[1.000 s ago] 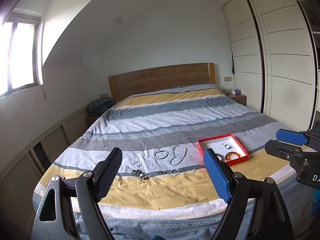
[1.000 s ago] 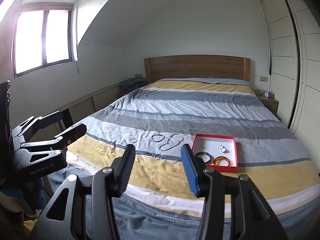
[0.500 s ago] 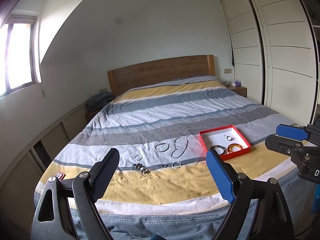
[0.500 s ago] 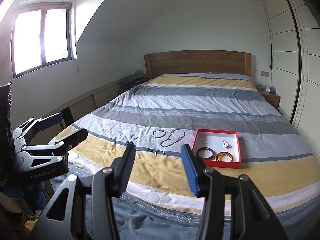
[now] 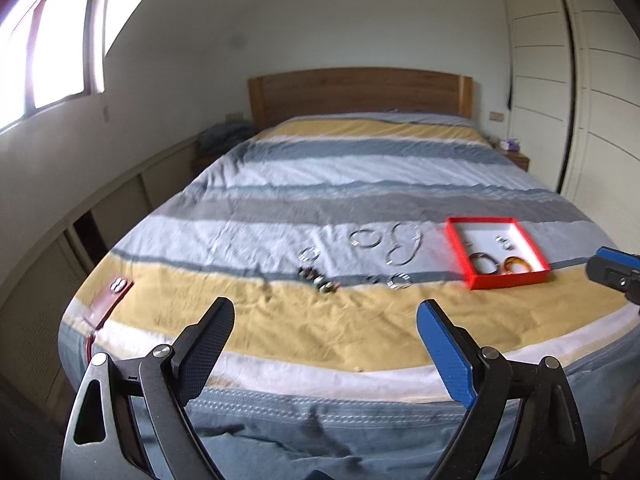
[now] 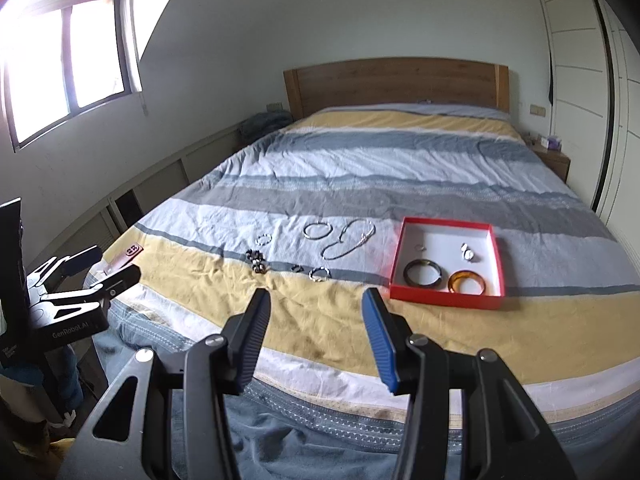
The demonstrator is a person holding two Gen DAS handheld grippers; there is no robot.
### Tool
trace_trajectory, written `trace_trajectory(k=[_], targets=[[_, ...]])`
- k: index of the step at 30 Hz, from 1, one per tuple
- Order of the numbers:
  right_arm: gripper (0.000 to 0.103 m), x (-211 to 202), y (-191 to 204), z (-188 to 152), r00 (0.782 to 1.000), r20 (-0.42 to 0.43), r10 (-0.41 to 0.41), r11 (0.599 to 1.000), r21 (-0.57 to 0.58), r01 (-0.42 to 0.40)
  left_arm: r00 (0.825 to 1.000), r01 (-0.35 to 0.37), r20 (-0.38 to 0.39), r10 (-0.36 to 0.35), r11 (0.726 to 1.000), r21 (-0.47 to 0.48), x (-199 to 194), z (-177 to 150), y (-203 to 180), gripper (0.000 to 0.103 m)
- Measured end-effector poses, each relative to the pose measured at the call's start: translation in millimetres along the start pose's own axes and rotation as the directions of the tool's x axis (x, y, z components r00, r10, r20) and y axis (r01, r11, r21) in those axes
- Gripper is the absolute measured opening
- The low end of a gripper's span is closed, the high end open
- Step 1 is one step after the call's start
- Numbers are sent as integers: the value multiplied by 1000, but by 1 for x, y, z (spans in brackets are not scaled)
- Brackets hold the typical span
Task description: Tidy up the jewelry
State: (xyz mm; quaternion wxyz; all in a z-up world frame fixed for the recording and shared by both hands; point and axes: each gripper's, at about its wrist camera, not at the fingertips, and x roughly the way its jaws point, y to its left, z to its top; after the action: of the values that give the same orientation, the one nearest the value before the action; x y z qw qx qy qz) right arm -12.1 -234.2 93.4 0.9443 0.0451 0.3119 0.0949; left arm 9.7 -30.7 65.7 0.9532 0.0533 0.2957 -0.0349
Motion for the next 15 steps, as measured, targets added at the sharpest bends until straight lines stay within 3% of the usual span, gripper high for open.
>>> trace_trajectory(k=[8, 15], targets=[[46, 73, -5, 2, 991, -132, 27, 1000, 1, -27, 990, -53, -131, 42, 995, -80, 65, -11, 40, 92], [46, 135, -5, 4, 972, -230, 44, 999, -20, -50, 973, -42, -232, 14, 993, -115, 127, -13, 51, 92]])
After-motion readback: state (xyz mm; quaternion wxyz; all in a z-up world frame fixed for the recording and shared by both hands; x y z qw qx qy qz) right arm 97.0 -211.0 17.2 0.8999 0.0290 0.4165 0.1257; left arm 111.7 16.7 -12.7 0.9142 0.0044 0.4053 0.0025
